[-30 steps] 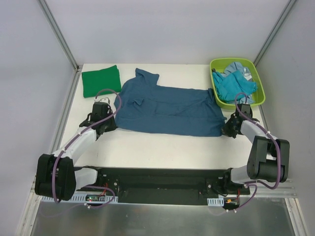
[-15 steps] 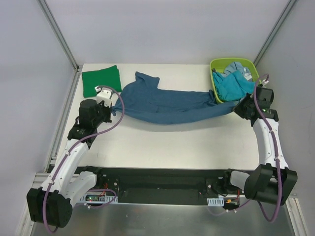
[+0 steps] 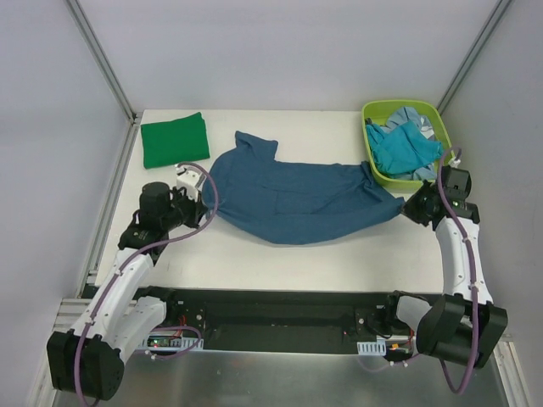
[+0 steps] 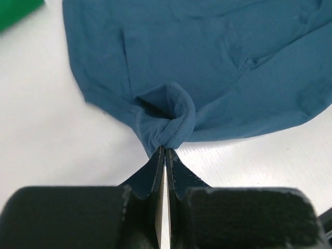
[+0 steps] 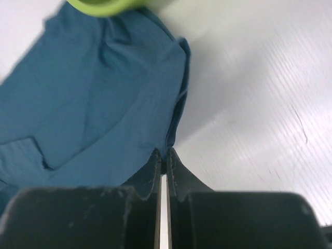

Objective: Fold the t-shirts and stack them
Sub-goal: Fold the flattened tshirt in 1/3 of the way

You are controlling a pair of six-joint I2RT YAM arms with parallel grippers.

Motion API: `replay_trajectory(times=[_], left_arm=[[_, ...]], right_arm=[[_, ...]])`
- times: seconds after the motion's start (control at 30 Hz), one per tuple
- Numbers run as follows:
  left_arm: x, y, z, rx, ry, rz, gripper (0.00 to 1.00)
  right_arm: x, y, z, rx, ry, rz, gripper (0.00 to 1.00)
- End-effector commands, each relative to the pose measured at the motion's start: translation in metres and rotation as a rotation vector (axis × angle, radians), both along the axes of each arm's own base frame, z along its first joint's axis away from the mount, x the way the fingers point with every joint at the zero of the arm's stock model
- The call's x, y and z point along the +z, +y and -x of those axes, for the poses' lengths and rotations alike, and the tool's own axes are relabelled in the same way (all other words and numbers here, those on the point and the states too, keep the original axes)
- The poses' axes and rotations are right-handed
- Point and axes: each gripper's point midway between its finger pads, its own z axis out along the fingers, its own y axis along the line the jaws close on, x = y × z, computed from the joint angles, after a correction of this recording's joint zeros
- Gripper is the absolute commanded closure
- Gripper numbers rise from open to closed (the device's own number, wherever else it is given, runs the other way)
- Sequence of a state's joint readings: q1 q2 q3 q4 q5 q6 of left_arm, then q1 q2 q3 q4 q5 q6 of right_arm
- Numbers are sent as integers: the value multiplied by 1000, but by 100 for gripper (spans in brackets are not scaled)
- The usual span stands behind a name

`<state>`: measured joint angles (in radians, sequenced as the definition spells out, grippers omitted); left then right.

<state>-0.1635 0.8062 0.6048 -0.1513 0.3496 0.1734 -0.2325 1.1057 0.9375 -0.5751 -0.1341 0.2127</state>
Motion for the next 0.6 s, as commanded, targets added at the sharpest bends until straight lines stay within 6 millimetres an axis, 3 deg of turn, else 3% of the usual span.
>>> replay_trajectory(times=[0.0, 0.1, 0.27, 0.47, 0.57], left_arm=[[-35, -6, 6, 152, 209, 150, 100], [-64, -13, 21, 147, 353, 176, 100], [-81, -8, 29, 262, 451, 208, 100], [-102, 44, 40, 695, 581, 106, 100], [-103, 46, 49, 753, 654, 99, 100]], right_arm=[[-20, -6, 21, -36, 59, 20, 99], [-37, -12, 27, -50, 111, 32, 99], [-58, -22, 39, -101, 190, 56, 98], [-64, -29, 49, -136, 202, 88, 95], [-69, -30, 53, -145, 218, 94, 94]])
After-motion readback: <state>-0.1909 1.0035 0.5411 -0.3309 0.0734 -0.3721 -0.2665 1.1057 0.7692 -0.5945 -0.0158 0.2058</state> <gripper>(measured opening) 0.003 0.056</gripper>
